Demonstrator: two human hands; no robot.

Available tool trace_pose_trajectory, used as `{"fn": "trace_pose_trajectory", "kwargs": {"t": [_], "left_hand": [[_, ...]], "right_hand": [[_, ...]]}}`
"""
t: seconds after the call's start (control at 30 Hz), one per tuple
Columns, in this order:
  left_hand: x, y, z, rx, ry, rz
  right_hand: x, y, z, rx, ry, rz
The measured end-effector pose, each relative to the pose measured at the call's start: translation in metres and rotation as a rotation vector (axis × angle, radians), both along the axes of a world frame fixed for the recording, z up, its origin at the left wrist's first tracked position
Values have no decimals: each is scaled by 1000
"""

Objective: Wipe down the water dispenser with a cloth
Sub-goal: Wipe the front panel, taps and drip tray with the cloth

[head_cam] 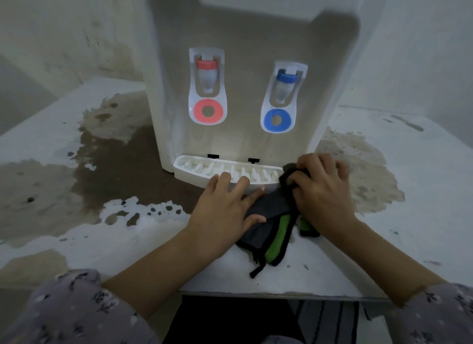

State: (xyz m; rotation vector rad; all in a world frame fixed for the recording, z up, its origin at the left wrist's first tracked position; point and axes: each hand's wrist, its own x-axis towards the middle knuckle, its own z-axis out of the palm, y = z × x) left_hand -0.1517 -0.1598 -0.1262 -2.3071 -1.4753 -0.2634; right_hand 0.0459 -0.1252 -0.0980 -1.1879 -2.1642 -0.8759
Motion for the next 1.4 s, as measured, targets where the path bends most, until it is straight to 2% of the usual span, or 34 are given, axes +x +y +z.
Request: {"fn": "trace_pose_trajectory", "kwargs": {"t": [0.07, 0.23, 0.33, 0.37, 0.43, 0.5, 0.57, 0.63, 0.67, 0.8, 0.93, 1.0, 1.13, 1.23, 1.3, 1.4], "left_hand": [[0, 1, 0, 0, -7, 4], [1, -3, 6, -78, -6, 10], [3, -4, 15, -121, -71, 5], [5, -6, 19, -123, -99, -4], [9, -8, 27, -133, -129, -39], [10, -8, 29, -171, -127, -30], [11, -10, 31, -201, -102, -7], [11, -12, 30, -124, -100, -63], [12, -13, 31, -115, -93, -80], [16, -13, 21, -227, -76, -36], [15, -13, 16, -207, -71, -36], [13, -12, 18, -169, -69, -45], [6, -10, 20, -95, -147, -144], [5, -9, 26, -59, -271, -199], [9, -9, 34, -129, -521, -196], [16, -6, 48, -350, -982, -198]], "right_hand": [[5, -7, 2, -103, 159, 29], [24, -24, 19, -516, 759, -43], [28, -28, 33, -704, 1005, -29], [27, -28, 35, -771, 1036, -18], [20, -29, 37, -807, 900, -29], [10, -27, 39, -729, 656, -21], [-2, -24, 36, -637, 341, -29], [-18, -20, 31, -561, -12, -152], [-26, -19, 31, -546, -121, -213], [-45, -12, 36, -562, -222, -340], [-47, -13, 39, -561, -239, -391], [-44, -14, 33, -546, -85, -317], [-35, -21, 18, -379, 540, 64], [-29, -29, 13, -401, 768, 224], [-26, -32, 15, -502, 967, 258], [-27, -39, 35, -862, 1428, 418]]}}
